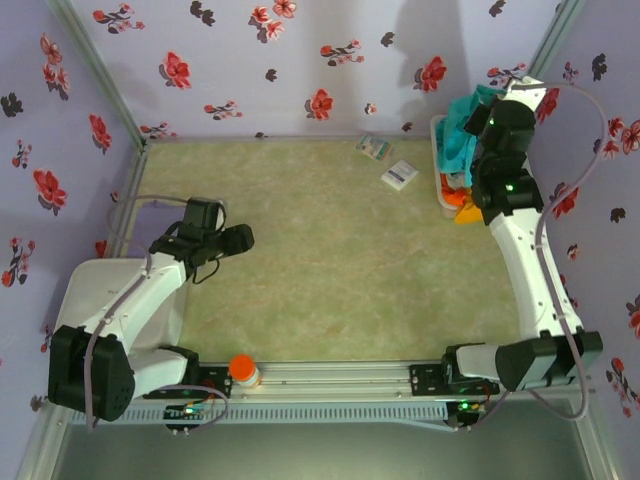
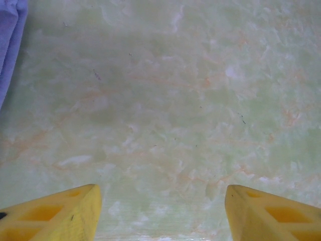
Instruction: Fold and stack the t-shirts
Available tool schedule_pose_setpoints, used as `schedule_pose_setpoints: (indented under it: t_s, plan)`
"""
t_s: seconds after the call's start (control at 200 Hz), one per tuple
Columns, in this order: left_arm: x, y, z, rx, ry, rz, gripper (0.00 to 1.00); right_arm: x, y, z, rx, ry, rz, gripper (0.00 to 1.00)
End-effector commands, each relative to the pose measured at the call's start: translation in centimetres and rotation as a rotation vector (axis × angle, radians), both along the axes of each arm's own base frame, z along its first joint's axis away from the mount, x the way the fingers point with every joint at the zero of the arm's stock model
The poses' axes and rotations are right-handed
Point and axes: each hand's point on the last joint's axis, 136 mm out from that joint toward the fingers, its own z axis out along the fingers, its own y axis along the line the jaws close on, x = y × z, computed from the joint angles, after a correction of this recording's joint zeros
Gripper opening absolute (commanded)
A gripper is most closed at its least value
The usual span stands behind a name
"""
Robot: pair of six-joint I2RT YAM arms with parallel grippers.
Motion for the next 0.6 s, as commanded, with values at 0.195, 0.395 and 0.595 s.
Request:
schedule_pose_setpoints:
  t_s: [0.195,0.395,0.595]
  plan:
    - [1.3,-0.5,1.5,0.008,-0.019,-0.041,0.69,-5.1,12.1,2.3,-0.146,-0.016,0.469,0.00]
    - [2.3,-0.4,2.6,0.005,-0.042,-0.037,0.70,-8.8,20.7,-6.0,-0.195,0.158,0.661,0.00]
    - [2.9,0.0,2.1,0.009,-0.022,-0.020,0.70,-12.2,28.0,-18.6,-0.092,0.347,0.770,0.00]
